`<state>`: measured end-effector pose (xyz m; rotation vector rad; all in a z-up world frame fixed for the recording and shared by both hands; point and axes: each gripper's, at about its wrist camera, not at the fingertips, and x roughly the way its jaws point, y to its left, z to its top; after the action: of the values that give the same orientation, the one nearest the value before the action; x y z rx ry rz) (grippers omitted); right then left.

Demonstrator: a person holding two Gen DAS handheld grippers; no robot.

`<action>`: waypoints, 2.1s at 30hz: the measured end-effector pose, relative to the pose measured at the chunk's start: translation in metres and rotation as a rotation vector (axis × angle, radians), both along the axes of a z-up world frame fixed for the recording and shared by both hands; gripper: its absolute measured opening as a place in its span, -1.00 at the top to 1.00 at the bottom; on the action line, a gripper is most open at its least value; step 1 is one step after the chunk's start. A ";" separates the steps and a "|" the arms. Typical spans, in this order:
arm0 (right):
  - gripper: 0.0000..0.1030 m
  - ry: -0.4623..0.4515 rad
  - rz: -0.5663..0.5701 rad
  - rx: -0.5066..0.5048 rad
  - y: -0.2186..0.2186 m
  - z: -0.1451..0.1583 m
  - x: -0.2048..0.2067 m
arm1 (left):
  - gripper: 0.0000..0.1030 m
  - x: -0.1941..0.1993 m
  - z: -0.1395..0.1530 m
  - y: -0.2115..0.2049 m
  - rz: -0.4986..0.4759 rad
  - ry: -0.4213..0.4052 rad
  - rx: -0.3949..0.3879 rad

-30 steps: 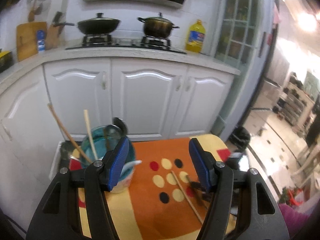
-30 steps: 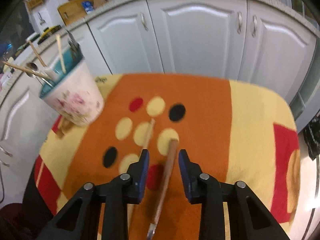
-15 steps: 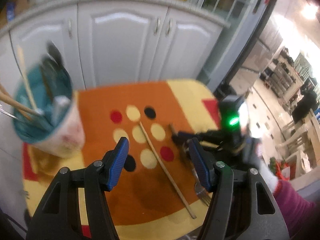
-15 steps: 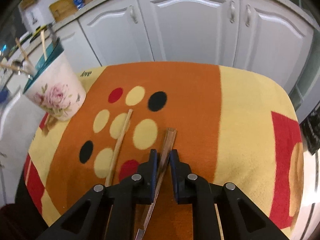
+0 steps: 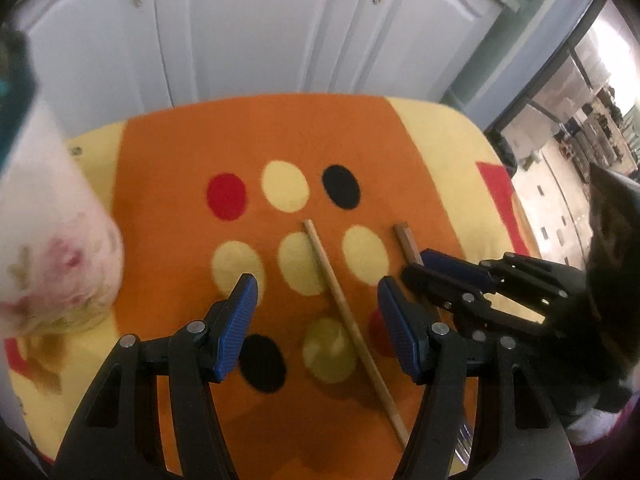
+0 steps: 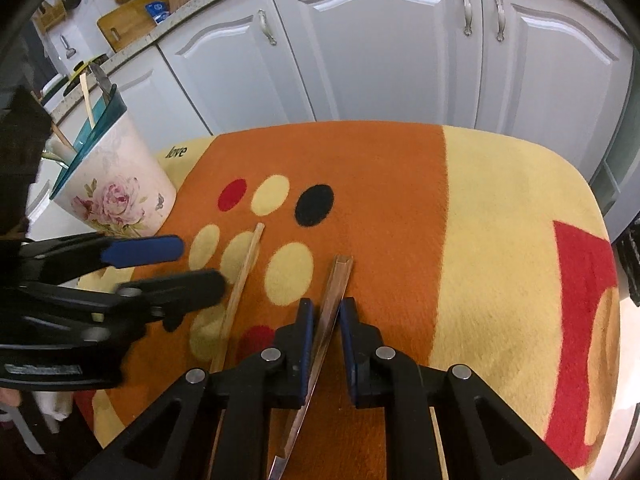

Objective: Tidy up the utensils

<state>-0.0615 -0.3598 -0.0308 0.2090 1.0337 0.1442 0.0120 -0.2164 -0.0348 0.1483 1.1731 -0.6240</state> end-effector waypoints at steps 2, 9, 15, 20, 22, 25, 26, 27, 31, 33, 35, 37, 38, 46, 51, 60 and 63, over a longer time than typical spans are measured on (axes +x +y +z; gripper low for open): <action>0.75 -0.007 0.002 0.002 0.000 0.000 -0.001 | -0.13 0.003 -0.006 -0.004 -0.005 0.010 0.011; 0.75 -0.024 0.009 0.027 -0.007 -0.001 -0.006 | 0.11 0.004 -0.010 -0.005 -0.003 -0.023 0.026; 0.75 -0.021 0.030 0.006 -0.001 0.001 -0.002 | 0.40 0.006 -0.011 -0.003 0.001 -0.026 0.035; 0.75 -0.014 0.031 -0.011 0.002 0.003 0.000 | 0.41 0.007 -0.010 -0.004 0.009 -0.013 0.034; 0.75 -0.010 0.029 -0.015 0.002 0.003 -0.001 | 0.41 0.005 -0.009 -0.003 0.003 -0.022 0.047; 0.75 -0.005 0.033 -0.024 0.002 0.003 0.001 | 0.39 0.006 -0.009 -0.008 0.002 -0.026 0.060; 0.75 -0.004 0.034 -0.027 0.003 0.003 0.002 | 0.38 0.006 -0.009 -0.008 0.004 -0.024 0.061; 0.75 -0.004 0.035 -0.028 0.003 0.003 0.003 | 0.36 0.006 -0.009 -0.009 0.004 -0.022 0.061; 0.75 -0.008 0.034 -0.020 0.002 0.001 0.005 | 0.19 0.003 -0.009 -0.015 -0.016 -0.030 0.071; 0.75 -0.010 0.036 -0.019 0.003 0.001 0.005 | 0.19 0.002 -0.008 -0.016 -0.017 -0.036 0.082; 0.75 -0.010 0.038 -0.008 0.003 0.001 0.005 | 0.18 0.002 -0.010 -0.018 -0.024 -0.041 0.089; 0.75 -0.012 0.038 0.004 0.001 0.001 0.004 | 0.20 0.000 -0.011 -0.020 -0.041 -0.055 0.097; 0.75 -0.013 0.035 0.005 0.000 0.001 0.003 | 0.39 -0.002 -0.011 -0.020 -0.046 -0.069 0.102; 0.78 -0.054 0.009 0.046 -0.004 0.014 -0.010 | 0.85 -0.009 -0.007 0.002 -0.037 -0.015 -0.007; 0.81 -0.122 -0.004 0.075 -0.004 0.042 -0.022 | 0.87 -0.022 0.026 0.029 -0.012 -0.051 -0.099; 0.82 -0.275 0.043 0.100 0.021 0.104 -0.044 | 0.90 -0.048 0.106 0.082 0.029 -0.173 -0.243; 0.82 -0.312 0.064 0.095 0.029 0.121 -0.045 | 0.91 -0.056 0.132 0.100 0.041 -0.212 -0.282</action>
<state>-0.1069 -0.3308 0.0903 0.2317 0.7234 0.2751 -0.0443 -0.1165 0.0970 -0.0488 0.8719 -0.7124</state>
